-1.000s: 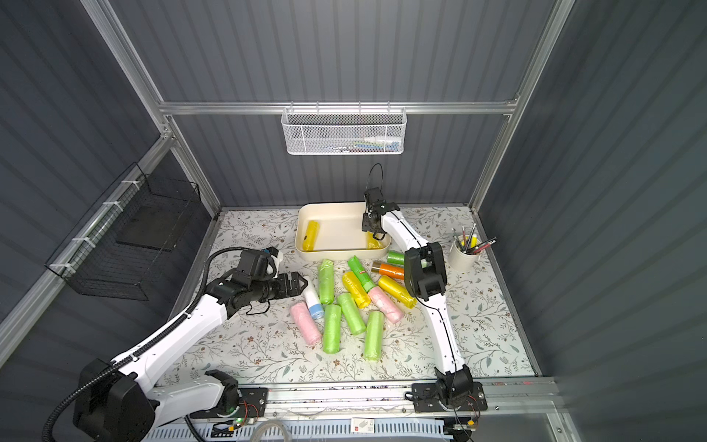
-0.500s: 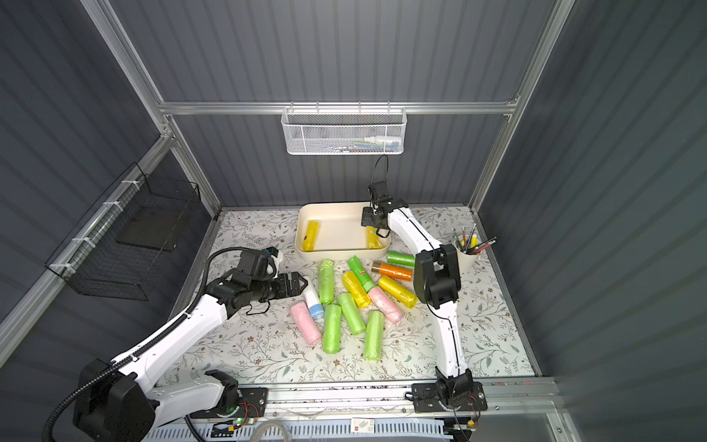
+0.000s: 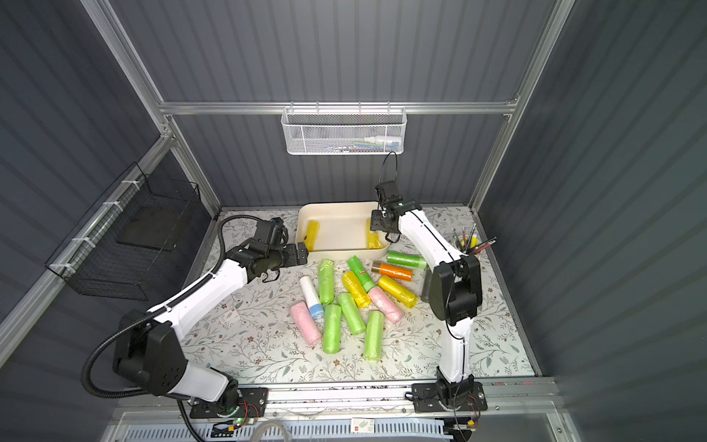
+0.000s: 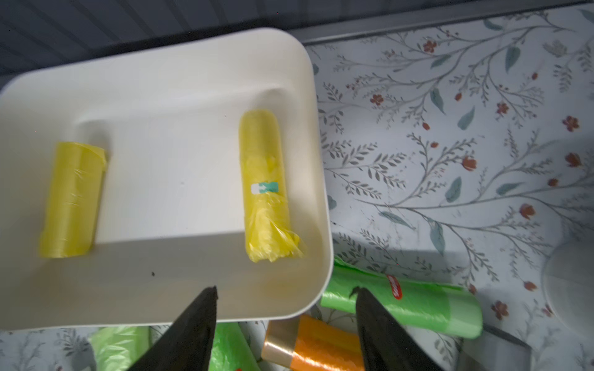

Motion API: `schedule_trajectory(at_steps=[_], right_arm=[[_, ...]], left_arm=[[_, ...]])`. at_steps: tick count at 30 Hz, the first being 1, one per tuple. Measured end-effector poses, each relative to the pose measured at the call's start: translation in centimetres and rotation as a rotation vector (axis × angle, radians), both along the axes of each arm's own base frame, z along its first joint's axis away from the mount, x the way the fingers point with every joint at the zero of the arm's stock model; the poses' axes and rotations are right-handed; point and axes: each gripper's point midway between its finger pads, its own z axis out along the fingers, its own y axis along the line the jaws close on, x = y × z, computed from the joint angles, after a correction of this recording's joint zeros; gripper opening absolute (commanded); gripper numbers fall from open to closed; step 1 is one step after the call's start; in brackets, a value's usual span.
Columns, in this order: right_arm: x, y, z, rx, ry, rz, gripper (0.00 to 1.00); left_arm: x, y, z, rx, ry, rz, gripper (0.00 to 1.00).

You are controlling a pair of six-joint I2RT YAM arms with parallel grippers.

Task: Put the roll of trash bags into the storage box
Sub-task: Place the roll of trash bags in the storage box, then move the storage box to the center of the board.

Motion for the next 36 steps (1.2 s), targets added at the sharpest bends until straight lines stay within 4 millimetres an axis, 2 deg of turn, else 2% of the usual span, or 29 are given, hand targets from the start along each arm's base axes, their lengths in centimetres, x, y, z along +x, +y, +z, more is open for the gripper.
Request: schedule_trajectory(at_steps=[4, 7, 13, 21, 24, 27, 33, 36], right_arm=[[-3.0, -2.0, -1.7, -0.060, 0.054, 0.002, 0.69], [-3.9, -3.1, -2.0, -0.059, 0.073, 0.002, 0.69], [-2.8, -4.2, -2.6, 0.007, 0.086, -0.009, 0.62], [-1.2, -2.5, -3.9, 0.060, 0.107, 0.023, 0.54], [-0.2, -2.1, -4.5, 0.062, 0.112, 0.027, 0.53], [0.9, -2.1, -5.1, 0.042, 0.118, 0.016, 0.52], [0.9, -2.5, -6.9, 0.011, 0.155, 0.005, 0.50], [0.9, -2.6, -7.4, 0.002, 0.164, 0.004, 0.47]], left_arm=[[0.2, 0.0, -2.0, 0.024, 0.043, -0.002, 1.00], [0.4, 0.1, -2.6, 0.046, 0.053, 0.000, 1.00], [2.6, 0.5, -2.5, 0.094, 0.045, 0.018, 1.00], [7.7, 3.4, -1.9, 0.083, 0.043, 0.097, 0.93], [9.2, 4.3, -3.0, 0.092, 0.065, 0.117, 0.93], [9.9, 4.3, -4.7, 0.109, 0.103, 0.109, 0.94], [9.8, 4.3, -8.2, 0.150, 0.181, 0.087, 0.90], [10.1, 4.2, -8.5, 0.158, 0.181, 0.080, 0.84]])
